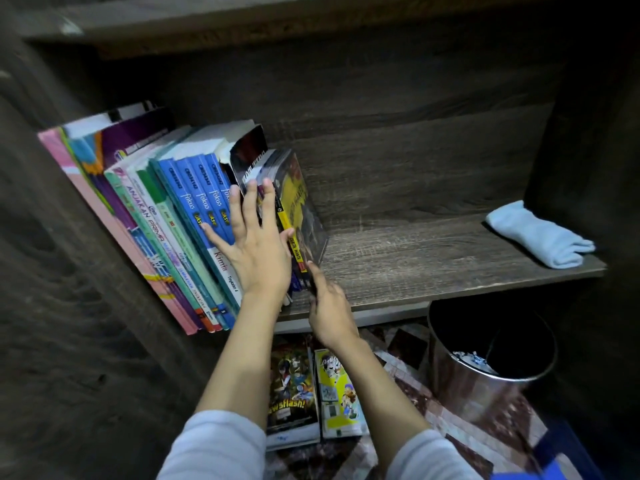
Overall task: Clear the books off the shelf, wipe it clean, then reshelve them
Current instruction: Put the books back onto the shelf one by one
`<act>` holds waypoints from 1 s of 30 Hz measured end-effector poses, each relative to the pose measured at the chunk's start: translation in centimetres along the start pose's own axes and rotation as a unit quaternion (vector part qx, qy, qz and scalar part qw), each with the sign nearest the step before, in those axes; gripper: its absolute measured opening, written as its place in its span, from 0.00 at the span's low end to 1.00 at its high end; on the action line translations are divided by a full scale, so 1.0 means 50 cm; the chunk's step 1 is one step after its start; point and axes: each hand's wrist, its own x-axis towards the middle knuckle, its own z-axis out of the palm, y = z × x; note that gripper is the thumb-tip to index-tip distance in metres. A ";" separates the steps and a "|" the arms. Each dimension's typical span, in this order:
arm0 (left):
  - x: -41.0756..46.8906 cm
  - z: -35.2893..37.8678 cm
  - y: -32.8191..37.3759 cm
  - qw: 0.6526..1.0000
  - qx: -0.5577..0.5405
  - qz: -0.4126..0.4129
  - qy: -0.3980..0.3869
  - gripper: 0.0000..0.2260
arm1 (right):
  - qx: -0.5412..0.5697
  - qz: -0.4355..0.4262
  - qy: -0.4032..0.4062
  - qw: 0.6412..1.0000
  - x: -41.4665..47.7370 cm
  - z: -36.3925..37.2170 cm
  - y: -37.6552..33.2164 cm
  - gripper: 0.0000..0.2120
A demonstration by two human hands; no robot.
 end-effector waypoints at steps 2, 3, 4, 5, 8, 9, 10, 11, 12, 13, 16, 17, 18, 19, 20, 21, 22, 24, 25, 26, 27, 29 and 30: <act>0.001 0.000 0.000 1.000 0.003 0.001 0.008 0.37 | 0.009 0.013 -0.018 1.000 0.006 -0.002 0.002 0.37; 0.000 0.001 0.000 1.000 0.002 0.003 0.017 0.37 | 0.012 0.017 -0.029 0.999 0.007 -0.005 0.002 0.37; 0.001 0.002 0.000 1.000 -0.002 0.006 0.025 0.37 | 0.017 0.019 -0.039 0.999 0.010 -0.006 0.003 0.37; 0.001 0.003 -0.001 0.999 -0.005 0.009 0.033 0.37 | 0.021 0.022 -0.047 0.998 0.011 -0.008 0.003 0.37; -0.001 0.007 -0.002 0.999 -0.010 0.015 0.047 0.36 | 0.030 0.034 -0.075 0.996 0.017 -0.012 0.005 0.36; -0.001 0.008 -0.002 0.999 -0.009 0.016 0.048 0.36 | 0.041 0.034 -0.087 0.995 0.020 -0.017 0.005 0.35; 0.000 0.008 -0.002 0.999 -0.005 0.016 0.048 0.37 | 0.064 0.033 -0.096 0.993 0.027 -0.023 0.005 0.34; 0.000 0.008 -0.001 0.999 0.002 0.015 0.047 0.37 | 0.105 0.033 -0.094 0.989 0.034 -0.032 0.003 0.32; 0.000 0.007 -0.002 0.999 0.009 0.013 0.046 0.38 | 0.167 0.044 -0.079 0.982 0.046 -0.040 0.002 0.28; 0.000 0.008 -0.003 0.999 0.012 0.011 0.046 0.38 | 0.242 0.066 -0.055 0.967 0.055 -0.048 0.001 0.25; 0.002 0.014 -0.008 0.996 0.047 0.018 0.067 0.41 | 0.423 0.138 0.013 0.895 0.095 -0.048 0.004 0.21; 0.002 0.016 -0.009 0.995 0.066 0.020 0.071 0.42 | 0.485 0.156 0.021 0.860 0.107 -0.044 0.006 0.21; 0.000 0.017 -0.008 0.994 0.075 0.020 0.075 0.42 | 0.535 0.173 0.022 0.826 0.117 -0.040 0.009 0.23; 0.003 0.020 -0.008 0.994 0.074 0.021 0.079 0.41 | 0.568 0.185 0.019 0.802 0.129 -0.034 0.009 0.24; 0.004 0.018 -0.006 0.994 0.066 0.022 0.082 0.41 | 0.577 0.191 0.012 0.794 0.138 -0.030 0.009 0.24; 0.005 0.015 -0.004 0.994 0.056 0.022 0.086 0.40 | 0.568 0.191 0.000 0.801 0.145 -0.025 0.008 0.25; 0.006 0.014 -0.002 0.995 0.047 0.021 0.090 0.40 | 0.539 0.190 -0.013 0.820 0.152 -0.018 0.007 0.25; 0.008 0.012 0.001 0.995 0.033 0.013 0.093 0.38 | 0.475 0.180 -0.034 0.861 0.163 -0.004 0.002 0.26; 0.008 0.011 0.003 0.995 0.026 0.007 0.095 0.38 | 0.452 0.172 -0.042 0.874 0.165 -0.001 0.000 0.26; 0.008 0.011 0.005 0.995 0.022 0.004 0.098 0.37 | 0.437 0.163 -0.049 0.883 0.168 0.001 -0.002 0.25; 0.009 0.011 0.006 0.995 0.019 0.003 0.101 0.37 | 0.429 0.156 -0.052 0.888 0.169 0.000 -0.004 0.25; 0.009 0.012 0.008 0.994 0.012 0.013 0.104 0.36 | 0.434 0.147 -0.057 0.887 0.172 0.000 -0.003 0.24; 0.010 0.013 0.009 0.994 0.008 0.019 0.107 0.36 | 0.439 0.144 -0.060 0.885 0.175 0.001 0.000 0.24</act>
